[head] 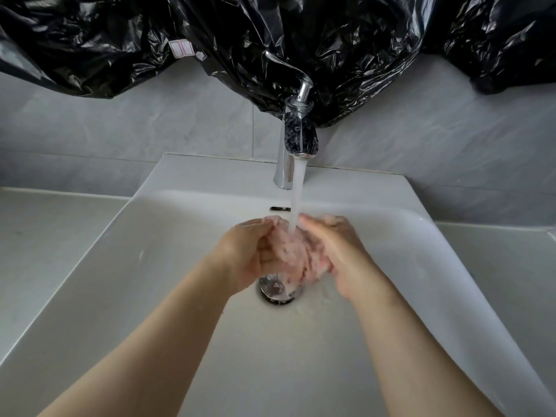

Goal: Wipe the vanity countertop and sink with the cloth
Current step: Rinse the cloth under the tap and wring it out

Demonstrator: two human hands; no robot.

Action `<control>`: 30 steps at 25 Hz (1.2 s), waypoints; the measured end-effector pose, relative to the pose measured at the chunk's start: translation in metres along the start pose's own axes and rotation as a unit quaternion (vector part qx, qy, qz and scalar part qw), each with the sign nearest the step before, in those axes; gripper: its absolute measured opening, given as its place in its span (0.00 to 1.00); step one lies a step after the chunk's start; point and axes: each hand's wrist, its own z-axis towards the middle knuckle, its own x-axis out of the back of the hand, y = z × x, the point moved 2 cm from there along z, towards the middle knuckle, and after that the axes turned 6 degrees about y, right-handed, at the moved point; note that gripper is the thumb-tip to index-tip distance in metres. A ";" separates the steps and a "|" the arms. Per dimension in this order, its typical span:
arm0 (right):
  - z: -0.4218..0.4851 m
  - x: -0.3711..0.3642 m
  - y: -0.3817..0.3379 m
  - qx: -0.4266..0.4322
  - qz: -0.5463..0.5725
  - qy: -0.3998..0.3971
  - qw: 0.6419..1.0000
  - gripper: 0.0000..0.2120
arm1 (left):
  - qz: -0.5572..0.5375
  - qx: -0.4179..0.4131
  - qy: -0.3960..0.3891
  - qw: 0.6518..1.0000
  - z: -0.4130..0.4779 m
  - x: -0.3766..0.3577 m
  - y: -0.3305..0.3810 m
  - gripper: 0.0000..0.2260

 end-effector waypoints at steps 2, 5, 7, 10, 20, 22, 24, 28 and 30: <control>-0.008 -0.007 0.007 -0.022 -0.007 -0.153 0.988 0.24 | -0.106 0.057 -0.037 0.992 0.001 0.003 0.001 0.12; -0.011 -0.009 0.004 -0.006 -0.014 -0.103 0.995 0.13 | -0.056 0.026 -0.079 0.995 -0.002 0.004 0.004 0.02; -0.009 -0.004 -0.003 0.027 0.046 -0.012 0.998 0.09 | 0.058 -0.007 -0.047 0.997 0.000 0.010 0.003 0.09; -0.005 -0.001 -0.008 0.097 0.094 0.086 0.987 0.11 | 0.093 -0.018 0.062 0.994 0.007 0.018 -0.001 0.11; -0.025 -0.049 0.018 0.125 -0.120 0.108 0.979 0.15 | 0.039 0.038 0.105 0.993 -0.011 -0.027 -0.023 0.13; -0.035 -0.054 0.015 0.165 -0.189 0.077 0.965 0.15 | 0.062 0.003 0.142 0.988 -0.011 -0.021 -0.024 0.16; -0.032 -0.048 0.012 0.171 -0.194 0.096 0.961 0.16 | 0.025 0.056 0.023 0.998 -0.021 -0.027 -0.020 0.21; -0.020 -0.031 0.011 0.127 -0.158 0.146 0.968 0.17 | 0.046 0.058 -0.011 0.997 -0.013 -0.031 -0.023 0.21; -0.032 -0.038 0.007 0.152 -0.227 0.084 0.958 0.17 | 0.017 0.019 0.026 0.999 -0.007 -0.025 -0.019 0.16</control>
